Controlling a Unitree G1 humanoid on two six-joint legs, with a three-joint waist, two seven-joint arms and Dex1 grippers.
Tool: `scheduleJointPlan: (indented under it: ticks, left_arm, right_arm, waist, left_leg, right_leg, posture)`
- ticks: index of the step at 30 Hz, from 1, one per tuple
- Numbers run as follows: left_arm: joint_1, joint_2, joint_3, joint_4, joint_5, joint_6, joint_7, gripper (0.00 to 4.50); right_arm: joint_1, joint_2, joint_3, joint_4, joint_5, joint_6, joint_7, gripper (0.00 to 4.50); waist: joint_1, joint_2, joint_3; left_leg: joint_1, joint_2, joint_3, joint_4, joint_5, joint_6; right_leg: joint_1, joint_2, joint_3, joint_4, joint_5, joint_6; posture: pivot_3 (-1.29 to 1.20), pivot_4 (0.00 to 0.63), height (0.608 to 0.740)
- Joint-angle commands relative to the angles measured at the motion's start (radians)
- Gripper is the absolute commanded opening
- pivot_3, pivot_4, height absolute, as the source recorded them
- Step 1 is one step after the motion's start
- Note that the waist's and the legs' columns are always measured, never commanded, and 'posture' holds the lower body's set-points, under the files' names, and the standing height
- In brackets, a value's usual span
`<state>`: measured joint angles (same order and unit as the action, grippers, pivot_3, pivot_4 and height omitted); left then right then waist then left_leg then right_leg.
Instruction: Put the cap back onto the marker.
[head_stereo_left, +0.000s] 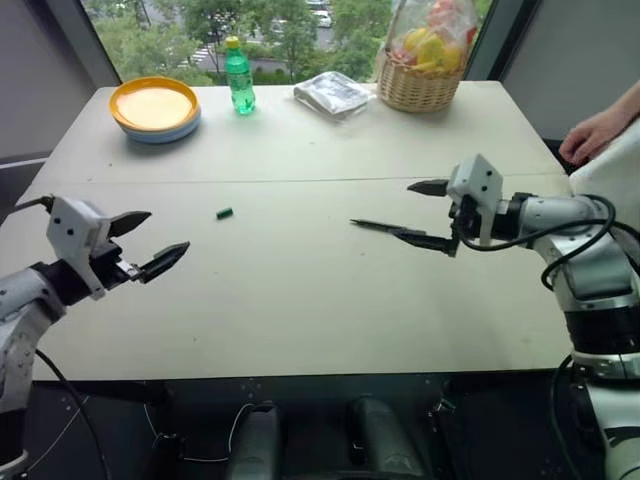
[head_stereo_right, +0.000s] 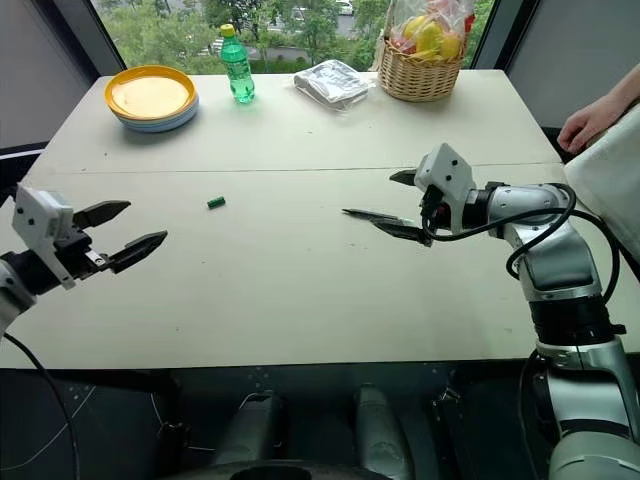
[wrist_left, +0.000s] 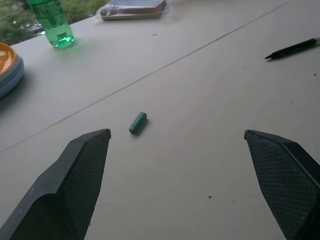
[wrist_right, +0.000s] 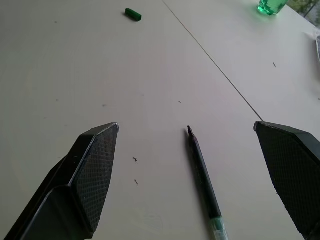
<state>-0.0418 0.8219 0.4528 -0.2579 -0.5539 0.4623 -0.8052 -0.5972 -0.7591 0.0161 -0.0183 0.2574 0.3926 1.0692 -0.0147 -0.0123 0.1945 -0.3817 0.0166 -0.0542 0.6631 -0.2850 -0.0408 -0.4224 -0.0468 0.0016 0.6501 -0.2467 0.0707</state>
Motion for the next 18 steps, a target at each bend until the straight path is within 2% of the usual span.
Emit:
scheduleJointPlan:
  ticks: [1,11,18]
  left_arm:
    - [0.013,0.019,0.034,-0.040,-0.013,-0.001,-0.013,4.50]
    - [0.011,0.017,0.044,-0.046,-0.018,0.011,0.008,4.50]
    - [-0.024,0.000,0.028,0.017,-0.010,-0.011,0.008,4.50]
  right_arm:
    - [-0.024,-0.010,-0.010,-0.032,0.012,-0.006,0.004,4.47]
    - [-0.025,-0.004,0.001,-0.026,0.011,-0.010,0.002,4.47]
    - [-0.024,0.007,0.005,-0.032,0.012,-0.007,-0.007,4.47]
  waist:
    - [0.000,0.000,0.000]
    - [0.000,0.000,0.000]
    - [0.000,0.000,0.000]
  left_leg:
    - [0.000,0.000,0.000,0.000,0.000,0.000]
    - [0.000,0.000,0.000,0.000,0.000,0.000]
    - [0.000,0.000,0.000,0.000,0.000,0.000]
  right_leg:
    - [0.000,0.000,0.000,0.000,0.000,0.000]
    - [0.000,0.000,0.000,0.000,0.000,0.000]
    - [0.000,0.000,0.000,0.000,0.000,0.000]
  posture:
    - [0.00,0.150,0.740]
    - [0.00,0.150,0.740]
    - [0.00,0.150,0.740]
